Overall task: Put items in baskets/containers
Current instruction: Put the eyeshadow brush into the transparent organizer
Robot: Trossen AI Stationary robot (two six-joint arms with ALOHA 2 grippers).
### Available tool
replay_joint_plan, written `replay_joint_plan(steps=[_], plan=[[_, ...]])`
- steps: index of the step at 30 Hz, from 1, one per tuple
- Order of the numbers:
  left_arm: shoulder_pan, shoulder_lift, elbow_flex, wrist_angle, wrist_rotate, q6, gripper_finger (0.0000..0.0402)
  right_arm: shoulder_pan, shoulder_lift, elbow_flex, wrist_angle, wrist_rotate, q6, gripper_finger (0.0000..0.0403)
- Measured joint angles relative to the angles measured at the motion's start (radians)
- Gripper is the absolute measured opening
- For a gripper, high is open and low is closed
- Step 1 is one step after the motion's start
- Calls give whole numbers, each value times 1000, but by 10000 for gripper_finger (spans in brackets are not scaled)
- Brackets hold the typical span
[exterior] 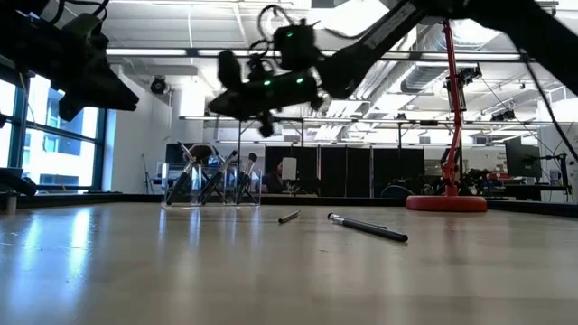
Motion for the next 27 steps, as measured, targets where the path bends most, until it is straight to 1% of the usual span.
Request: replay_joint_plan(steps=[5, 7, 10, 13, 19, 27], plan=[[0, 0, 0, -8, 0, 16, 83, 12, 152, 210, 7, -63, -4, 9], [0, 0, 0, -20, 5, 13, 83, 17, 203, 277, 0, -66, -9, 9], [0, 0, 0, -21, 27, 4, 83, 23, 244, 339, -41, -55, -52, 9], [0, 0, 0, -21, 41, 4, 83, 23, 250, 354, -98, -29, -97, 9], [0, 0, 0, -21, 42, 4, 83, 17, 276, 343, -93, 6, -188, 10], [0, 0, 0, -28, 43, 3, 83, 13, 298, 343, -84, 9, -200, 13]])
